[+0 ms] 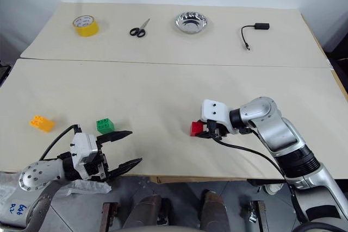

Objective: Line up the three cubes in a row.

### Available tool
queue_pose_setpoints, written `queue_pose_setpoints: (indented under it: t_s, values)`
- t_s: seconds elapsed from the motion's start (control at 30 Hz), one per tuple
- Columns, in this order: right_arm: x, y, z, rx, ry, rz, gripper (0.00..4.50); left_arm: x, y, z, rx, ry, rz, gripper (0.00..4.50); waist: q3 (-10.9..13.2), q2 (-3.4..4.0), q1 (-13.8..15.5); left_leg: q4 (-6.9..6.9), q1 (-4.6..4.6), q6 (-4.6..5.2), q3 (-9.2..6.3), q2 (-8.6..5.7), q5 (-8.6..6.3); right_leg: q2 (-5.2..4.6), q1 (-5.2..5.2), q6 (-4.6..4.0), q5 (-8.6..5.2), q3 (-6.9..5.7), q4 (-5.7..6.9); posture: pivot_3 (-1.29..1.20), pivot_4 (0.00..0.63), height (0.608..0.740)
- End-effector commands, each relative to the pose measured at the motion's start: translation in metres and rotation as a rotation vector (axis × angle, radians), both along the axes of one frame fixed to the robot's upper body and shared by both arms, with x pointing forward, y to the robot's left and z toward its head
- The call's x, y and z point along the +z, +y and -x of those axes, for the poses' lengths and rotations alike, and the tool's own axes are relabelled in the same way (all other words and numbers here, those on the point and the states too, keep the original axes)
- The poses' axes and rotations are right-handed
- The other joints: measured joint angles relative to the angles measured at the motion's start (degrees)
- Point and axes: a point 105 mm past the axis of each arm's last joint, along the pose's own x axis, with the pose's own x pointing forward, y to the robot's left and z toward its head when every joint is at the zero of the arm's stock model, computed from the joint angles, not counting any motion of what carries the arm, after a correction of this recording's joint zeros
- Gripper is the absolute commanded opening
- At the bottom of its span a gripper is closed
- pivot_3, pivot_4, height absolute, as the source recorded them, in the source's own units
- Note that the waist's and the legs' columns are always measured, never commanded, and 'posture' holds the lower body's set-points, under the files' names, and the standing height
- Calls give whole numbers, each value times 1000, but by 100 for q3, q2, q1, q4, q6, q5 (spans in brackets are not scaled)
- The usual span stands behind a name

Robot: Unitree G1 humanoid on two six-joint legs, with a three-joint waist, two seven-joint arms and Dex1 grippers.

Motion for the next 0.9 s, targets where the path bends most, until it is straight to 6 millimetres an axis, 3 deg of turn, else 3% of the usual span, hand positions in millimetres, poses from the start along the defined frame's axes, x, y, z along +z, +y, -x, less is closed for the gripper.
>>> queue_pose_setpoints:
  t_s: [0.03, 0.17, 0.27, 0.4, 0.57, 0.63, 0.7, 0.8, 0.9]
  values:
    - [7, 2, 2, -8, 7, -25, 3051, 6, 1, 1, -5, -19, 11, 4500, 0, 0, -3, 0, 0, 0, 1, 0, 0, 0, -1, 0, 0, 0, 0, 0, 150, 740]
    - [20, -7, 4, 53, -48, -97, 4455, 9, 14, 1, 83, -32, 42, 4500, 0, -1, -3, -1, 0, 0, 0, 1, 0, 1, 0, 0, 0, 0, -2, 0, 150, 740]
    - [42, -13, 4, 134, -173, -300, 4455, 18, 35, 5, 215, -97, 96, 4500, 3, -6, -5, -2, 0, 0, 1, 0, 0, 1, 1, 1, 0, 1, -6, 0, 150, 740]
    - [59, -23, 18, 240, -251, -580, 4455, 7, 65, 26, 383, -95, 105, 4500, 7, -19, -12, -6, 4, 0, 2, 6, 0, 8, 6, 1, 0, -2, -12, 0, 150, 740]
    - [52, -27, 26, 269, -193, -682, 4455, -8, 111, 54, 627, -36, 128, 4500, 9, -23, -2, 1, 7, 2, 8, 11, -1, 5, 5, 1, 0, 5, -7, 0, 150, 740]
    - [40, -38, 31, 285, -169, -661, 4455, -24, 136, 71, 727, 21, 116, 4500, 8, -24, 3, 1, 10, 3, 7, 13, 0, 4, 7, 1, 1, 5, -7, 0, 150, 740]
    - [28, -52, 30, 251, -167, -601, 4455, -36, 148, 84, 740, 80, 95, 4500, 7, -26, 7, 1, 10, 4, 5, 12, -1, 4, 7, 0, 0, 3, -8, 0, 150, 740]
    - [28, -66, 28, 184, -202, -587, 4455, -38, 162, 88, 741, 104, 78, 4500, 9, -29, 11, 1, 5, 15, 8, 2, -8, -5, 3, -1, 0, 4, -9, 0, 150, 740]
    - [26, -71, 29, 176, -222, -570, 4455, -31, 162, 77, 702, 77, 87, 4500, 9, -30, -1, 7, 9, 14, 9, 7, -8, -9, 4, 0, 1, 6, -6, 0, 150, 740]
